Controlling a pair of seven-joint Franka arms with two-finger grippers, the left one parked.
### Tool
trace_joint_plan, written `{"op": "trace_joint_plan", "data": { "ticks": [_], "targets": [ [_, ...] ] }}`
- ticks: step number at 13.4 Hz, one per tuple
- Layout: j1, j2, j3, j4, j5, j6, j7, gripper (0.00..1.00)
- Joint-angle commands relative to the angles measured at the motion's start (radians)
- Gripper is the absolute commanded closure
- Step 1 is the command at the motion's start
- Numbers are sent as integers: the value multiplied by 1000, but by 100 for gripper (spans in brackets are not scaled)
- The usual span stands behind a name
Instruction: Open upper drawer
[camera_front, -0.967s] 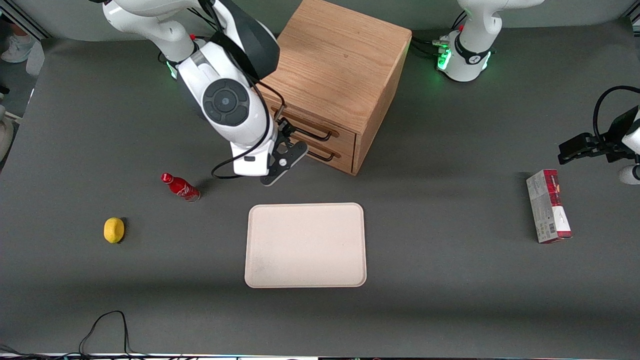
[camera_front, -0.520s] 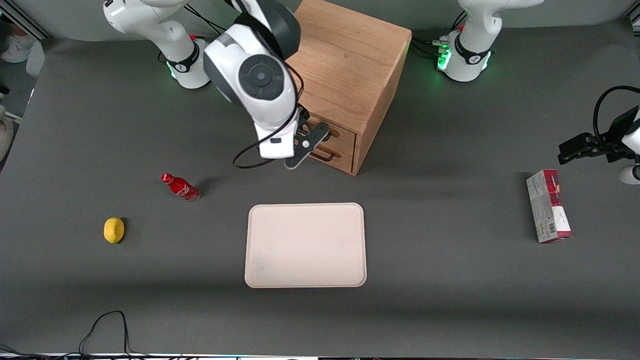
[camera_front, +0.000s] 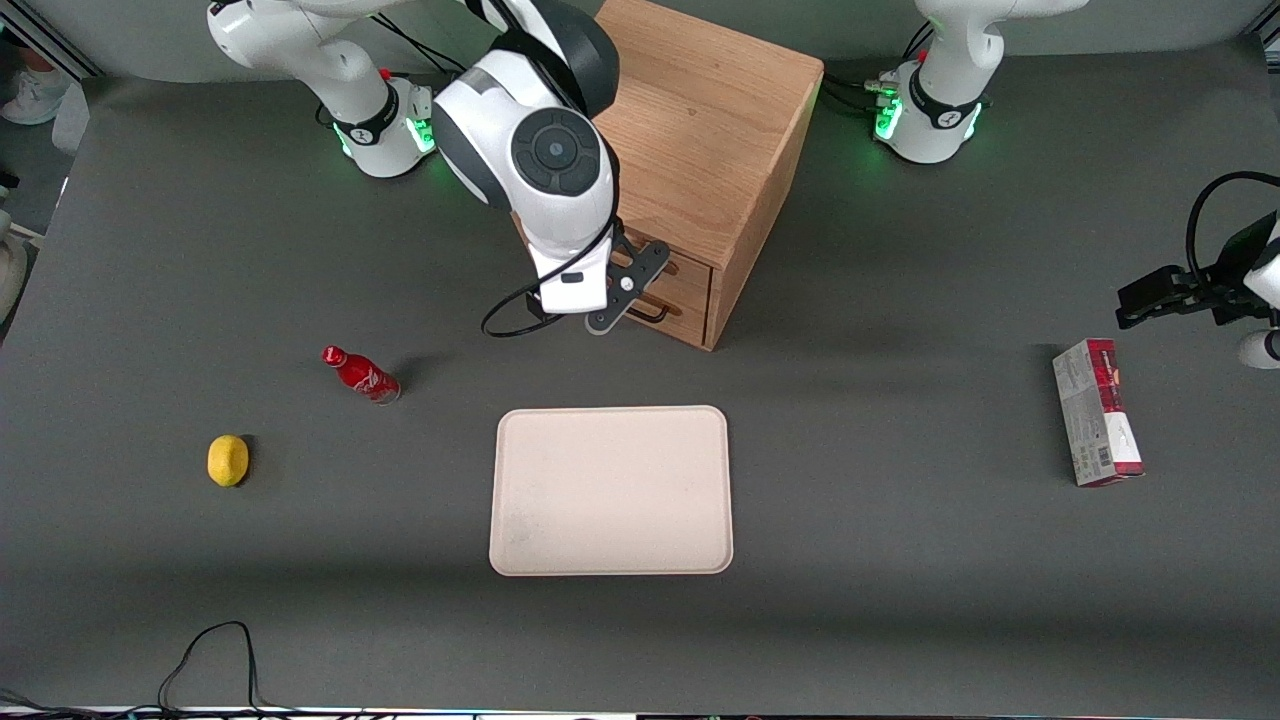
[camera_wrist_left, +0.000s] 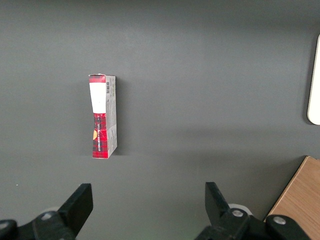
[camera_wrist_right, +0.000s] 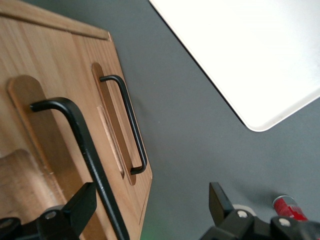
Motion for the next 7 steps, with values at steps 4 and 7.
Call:
{"op": "trace_joint_plan", "data": {
  "ticks": [4, 7],
  "targets": [
    [-2, 24, -2, -13, 7, 10, -52, 0],
    [-9, 22, -10, -12, 45, 10, -54, 0]
  ]
}}
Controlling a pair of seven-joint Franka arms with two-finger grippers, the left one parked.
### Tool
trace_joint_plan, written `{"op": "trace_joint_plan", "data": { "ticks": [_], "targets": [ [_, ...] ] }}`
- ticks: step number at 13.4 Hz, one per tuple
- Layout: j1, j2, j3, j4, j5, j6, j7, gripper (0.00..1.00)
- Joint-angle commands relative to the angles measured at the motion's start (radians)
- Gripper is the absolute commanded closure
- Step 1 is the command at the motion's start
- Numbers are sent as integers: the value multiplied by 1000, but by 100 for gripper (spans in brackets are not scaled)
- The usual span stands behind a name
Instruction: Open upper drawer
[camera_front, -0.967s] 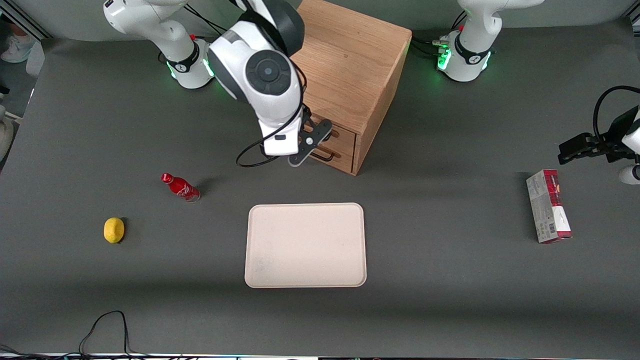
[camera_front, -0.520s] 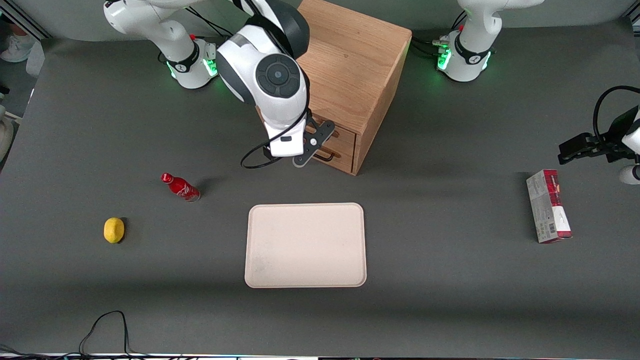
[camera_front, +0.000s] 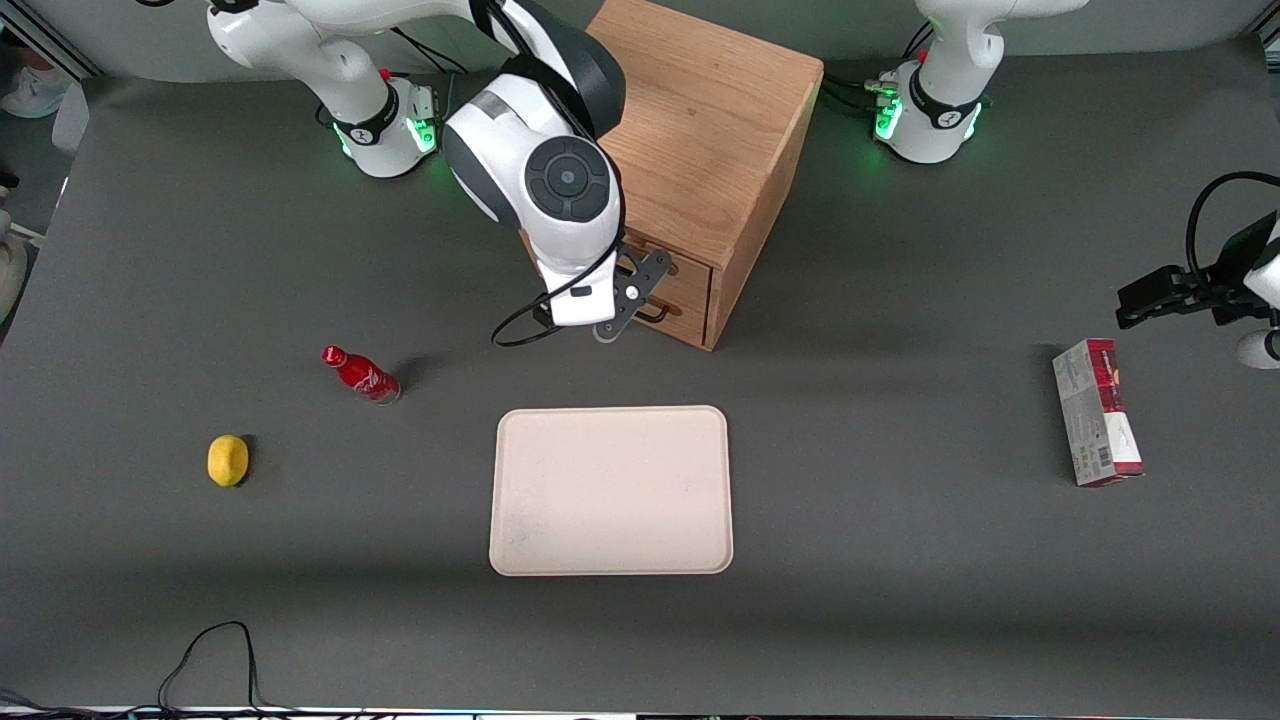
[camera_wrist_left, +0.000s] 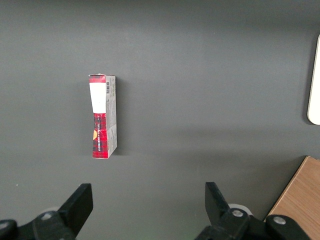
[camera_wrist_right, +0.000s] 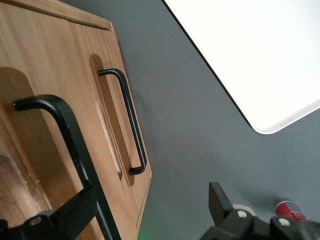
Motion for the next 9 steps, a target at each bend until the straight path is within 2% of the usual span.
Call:
{"op": "trace_joint_plan", "data": {
  "ticks": [1, 4, 9],
  "targets": [
    [-27, 5, -10, -7, 49, 9, -44, 0],
    [-55, 3, -13, -7, 89, 9, -118, 0],
    [-56, 3, -10, -4, 92, 9, -121, 0]
  ]
}}
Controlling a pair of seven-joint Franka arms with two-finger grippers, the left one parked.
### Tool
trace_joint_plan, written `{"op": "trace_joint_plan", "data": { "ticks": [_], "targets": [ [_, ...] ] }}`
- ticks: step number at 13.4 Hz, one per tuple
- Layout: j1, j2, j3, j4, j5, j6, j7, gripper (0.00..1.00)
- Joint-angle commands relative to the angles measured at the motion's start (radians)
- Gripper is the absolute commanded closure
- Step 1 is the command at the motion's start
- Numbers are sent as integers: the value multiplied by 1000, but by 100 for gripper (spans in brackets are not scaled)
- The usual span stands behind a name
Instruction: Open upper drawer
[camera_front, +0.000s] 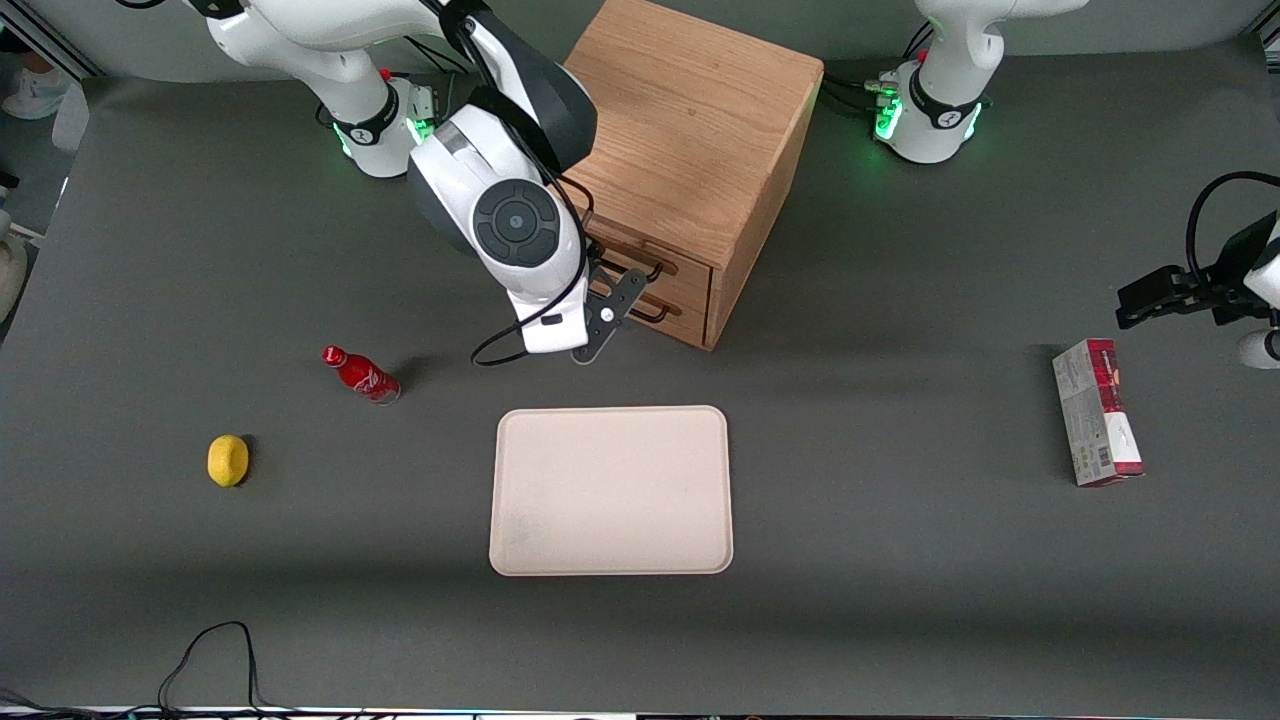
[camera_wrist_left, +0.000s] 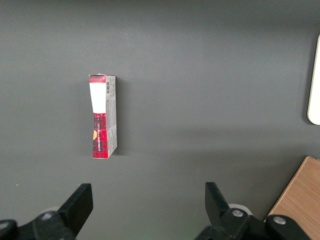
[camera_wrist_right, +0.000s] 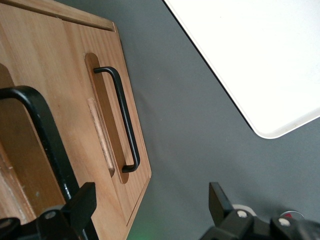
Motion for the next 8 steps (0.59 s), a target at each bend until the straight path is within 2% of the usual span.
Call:
{"op": "trace_joint_plan", "data": {
  "ticks": [1, 3, 8],
  "targets": [
    [4, -5, -2, -2, 31, 5, -25, 0],
    [4, -13, -5, -4, 87, -5, -28, 0],
    [-6, -20, -8, -5, 117, -22, -92, 0]
  ]
}}
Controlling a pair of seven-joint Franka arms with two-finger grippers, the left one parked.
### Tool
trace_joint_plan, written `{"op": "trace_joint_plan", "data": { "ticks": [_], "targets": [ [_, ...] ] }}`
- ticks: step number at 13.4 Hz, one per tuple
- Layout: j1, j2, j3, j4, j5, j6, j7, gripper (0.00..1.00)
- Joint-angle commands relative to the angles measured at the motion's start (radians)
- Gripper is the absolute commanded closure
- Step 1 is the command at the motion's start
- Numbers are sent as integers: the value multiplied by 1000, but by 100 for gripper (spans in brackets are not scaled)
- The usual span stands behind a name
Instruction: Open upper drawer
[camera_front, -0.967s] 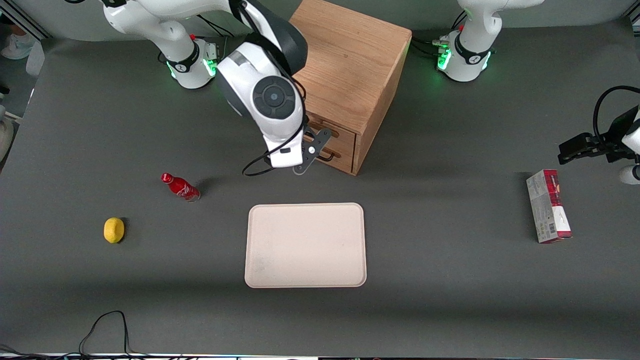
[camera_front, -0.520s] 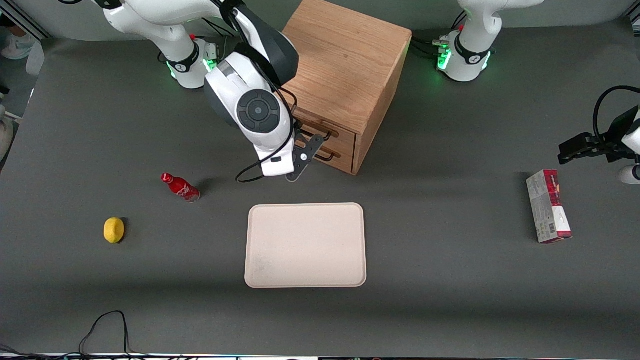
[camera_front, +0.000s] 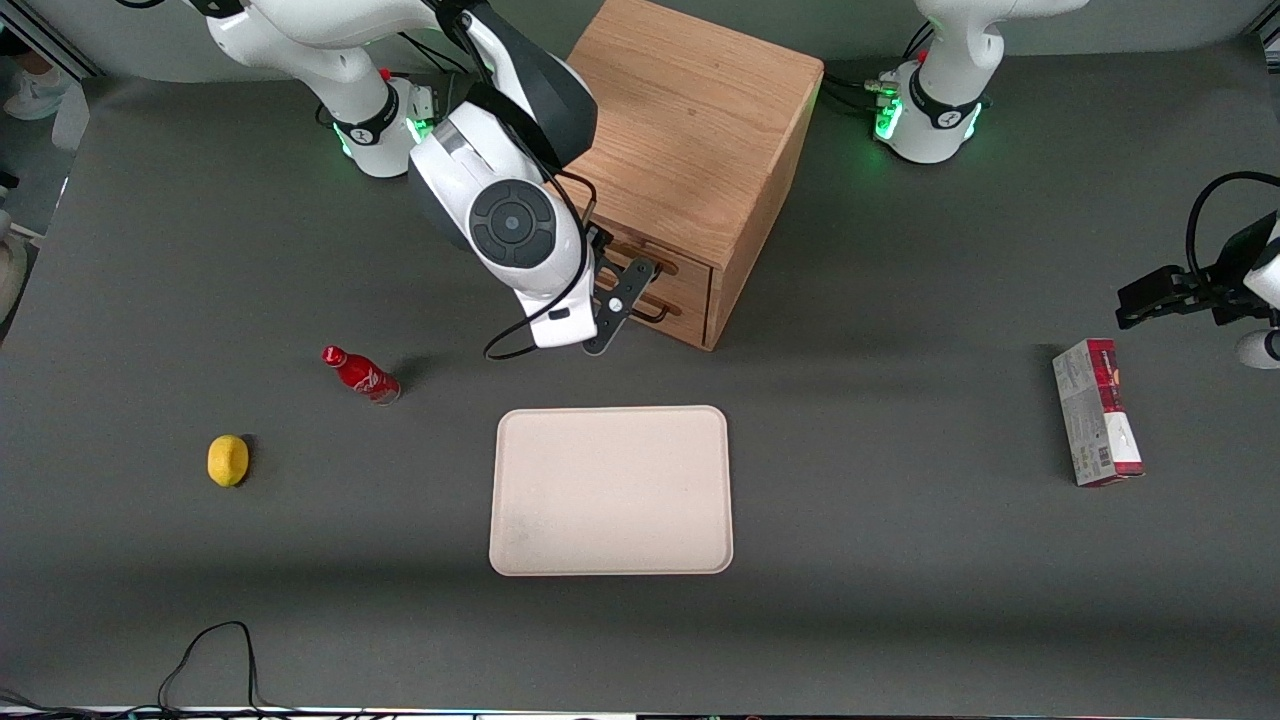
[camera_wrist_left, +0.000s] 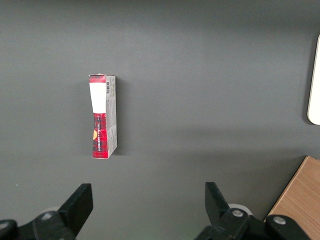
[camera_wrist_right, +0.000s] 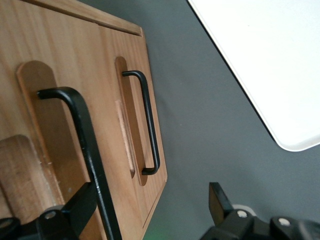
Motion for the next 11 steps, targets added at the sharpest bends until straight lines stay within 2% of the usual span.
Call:
{"op": "trace_joint_plan", "data": {
  "ticks": [1, 10, 11],
  "targets": [
    [-4, -17, -9, -5, 34, -17, -37, 0],
    [2, -14, 1, -33, 39, -7, -37, 0],
    [4, -15, 1, -40, 62, 2, -38, 0]
  ]
}}
